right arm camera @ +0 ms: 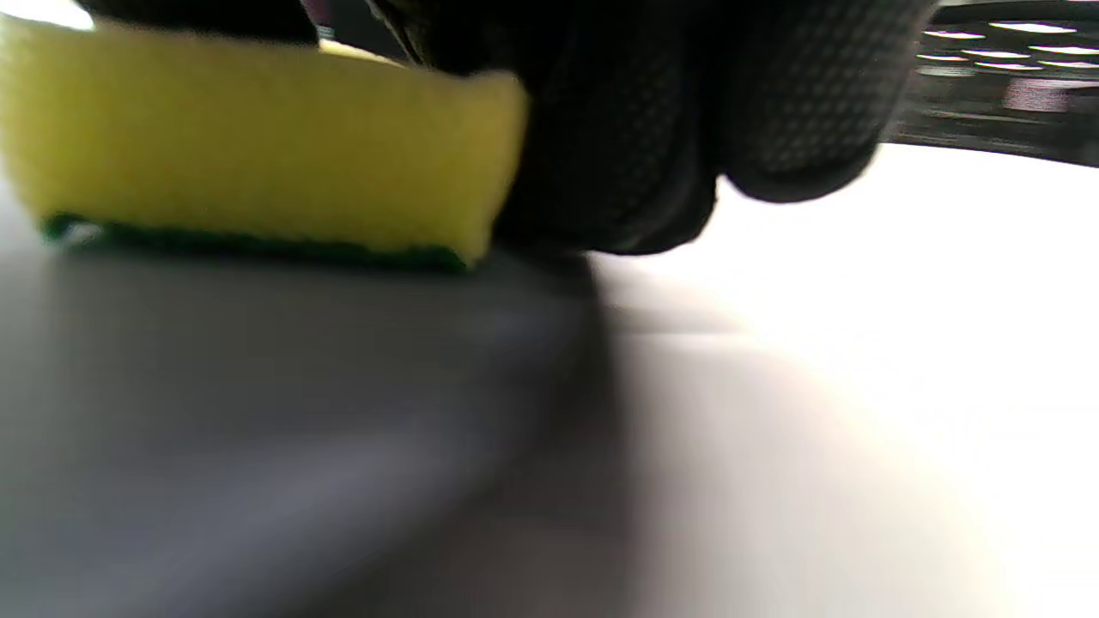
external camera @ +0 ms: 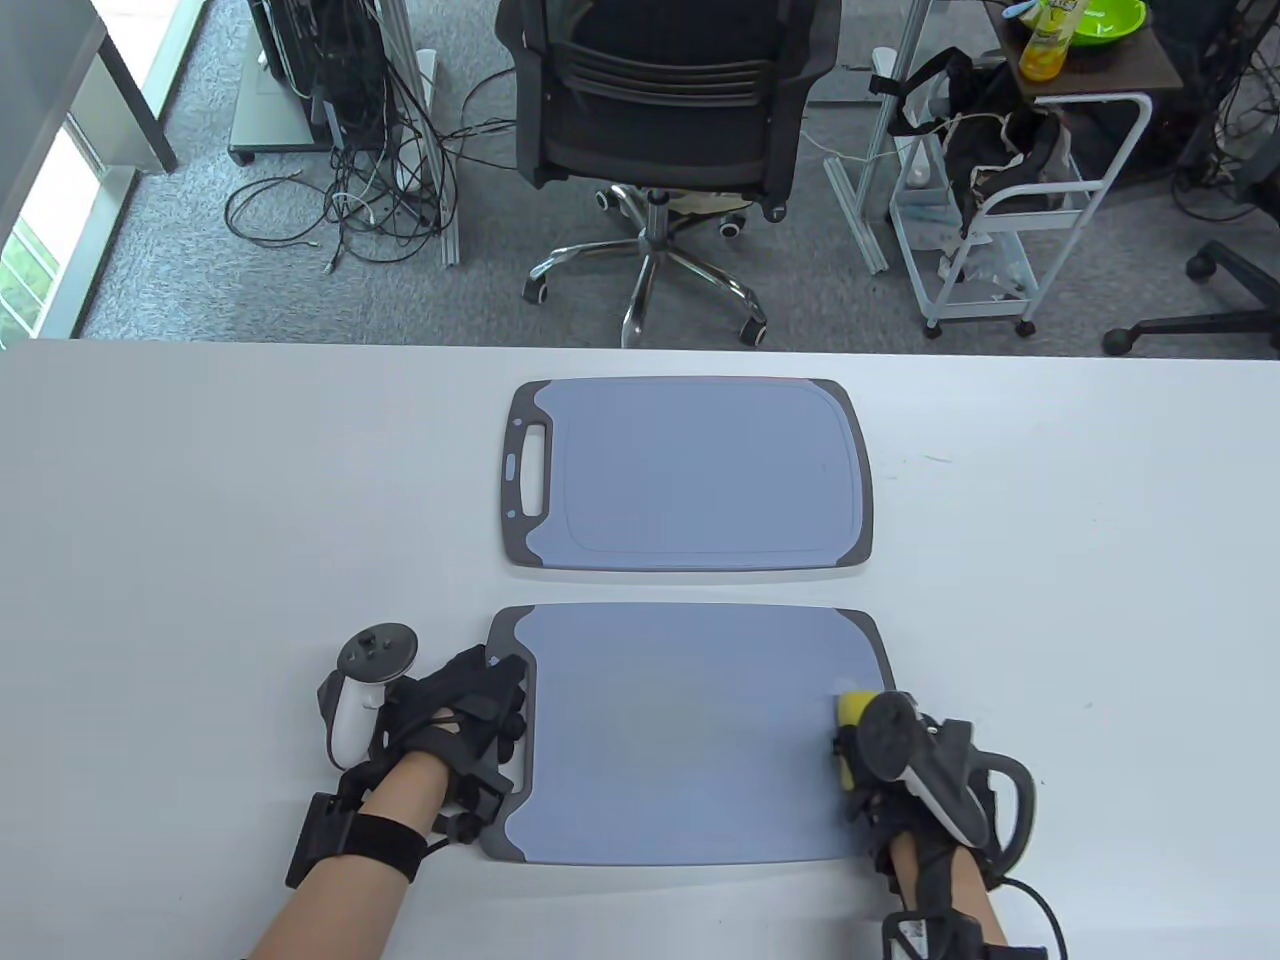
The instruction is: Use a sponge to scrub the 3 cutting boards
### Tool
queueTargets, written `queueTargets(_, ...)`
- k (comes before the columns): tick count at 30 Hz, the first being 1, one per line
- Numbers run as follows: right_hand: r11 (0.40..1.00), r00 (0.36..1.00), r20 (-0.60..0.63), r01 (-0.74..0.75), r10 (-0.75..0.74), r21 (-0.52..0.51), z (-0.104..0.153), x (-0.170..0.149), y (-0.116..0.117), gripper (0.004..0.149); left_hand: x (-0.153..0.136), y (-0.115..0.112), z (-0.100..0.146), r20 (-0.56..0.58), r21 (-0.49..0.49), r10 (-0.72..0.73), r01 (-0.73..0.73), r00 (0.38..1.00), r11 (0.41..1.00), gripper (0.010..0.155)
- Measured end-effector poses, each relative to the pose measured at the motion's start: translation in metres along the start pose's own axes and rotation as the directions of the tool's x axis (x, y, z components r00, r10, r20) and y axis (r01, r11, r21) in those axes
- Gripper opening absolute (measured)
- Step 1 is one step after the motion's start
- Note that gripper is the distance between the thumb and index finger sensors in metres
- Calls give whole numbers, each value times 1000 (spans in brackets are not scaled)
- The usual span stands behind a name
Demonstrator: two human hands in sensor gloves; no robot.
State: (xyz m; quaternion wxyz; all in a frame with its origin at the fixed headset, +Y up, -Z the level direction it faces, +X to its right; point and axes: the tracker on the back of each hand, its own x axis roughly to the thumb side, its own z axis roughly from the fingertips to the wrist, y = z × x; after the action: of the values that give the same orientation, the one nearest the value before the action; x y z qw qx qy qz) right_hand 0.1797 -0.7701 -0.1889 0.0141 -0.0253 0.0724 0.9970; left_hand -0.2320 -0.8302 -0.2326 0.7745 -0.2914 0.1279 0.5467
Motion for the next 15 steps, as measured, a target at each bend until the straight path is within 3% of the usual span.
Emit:
queueTargets(2, 999, 992, 123, 9, -5, -39, 2, 56, -2, 72, 0, 0, 0, -1, -7, 6, -6, 1000, 1000, 53)
queueTargets(3, 1000, 961, 277, 0, 7, -26, 4, 104, -3, 72, 0, 0, -1, -1, -12, 10, -10, 1000, 1000, 53)
queueTargets(8, 995, 832, 548, -39, 85, -95, 32, 226, -2, 73, 0, 2, -2, 1, -40, 26, -26, 1000, 999, 53)
queueTargets(11, 986, 827, 538, -113, 162, -124, 33, 234, -4, 74, -1, 2, -2, -2, -49, 33, -33, 999, 998, 53)
queueTargets(15, 993, 924, 367, -84, 107, -78, 17, 156, -3, 72, -1, 2, -2, 0, -46, 28, -27, 1000, 999, 53)
